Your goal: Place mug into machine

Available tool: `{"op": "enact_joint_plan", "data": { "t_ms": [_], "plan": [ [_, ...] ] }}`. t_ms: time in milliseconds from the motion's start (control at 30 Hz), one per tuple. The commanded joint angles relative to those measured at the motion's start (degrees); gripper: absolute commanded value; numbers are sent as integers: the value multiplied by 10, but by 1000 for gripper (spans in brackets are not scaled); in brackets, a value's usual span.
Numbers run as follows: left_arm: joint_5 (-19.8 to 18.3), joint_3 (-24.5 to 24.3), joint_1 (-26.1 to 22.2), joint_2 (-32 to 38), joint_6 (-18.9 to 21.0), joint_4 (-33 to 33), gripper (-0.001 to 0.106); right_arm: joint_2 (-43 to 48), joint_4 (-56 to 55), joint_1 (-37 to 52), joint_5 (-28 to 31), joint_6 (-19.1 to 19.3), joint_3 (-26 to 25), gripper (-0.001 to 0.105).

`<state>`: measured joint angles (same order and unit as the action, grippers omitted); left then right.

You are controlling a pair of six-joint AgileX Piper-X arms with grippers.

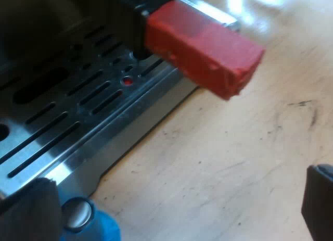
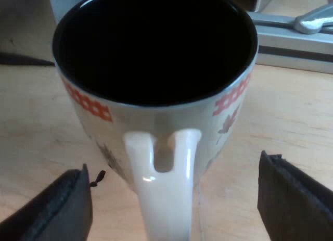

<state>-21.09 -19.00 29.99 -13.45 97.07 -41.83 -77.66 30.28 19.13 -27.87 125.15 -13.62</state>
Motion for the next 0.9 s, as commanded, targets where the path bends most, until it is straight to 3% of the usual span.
{"op": "enact_joint_plan", "data": {
  "t_ms": [33, 533, 900],
  "plan": [
    [-10, -2, 3, 3, 4, 6, 95, -12, 8, 0, -17, 11, -10, 69],
    [-10, -2, 3, 3, 4, 6, 95, -65, 21, -10, -32, 11, -37, 69],
    [-18, -2, 3, 3, 4, 6, 95, -68, 37, -29, 7, 11, -38, 69]
  ]
}}
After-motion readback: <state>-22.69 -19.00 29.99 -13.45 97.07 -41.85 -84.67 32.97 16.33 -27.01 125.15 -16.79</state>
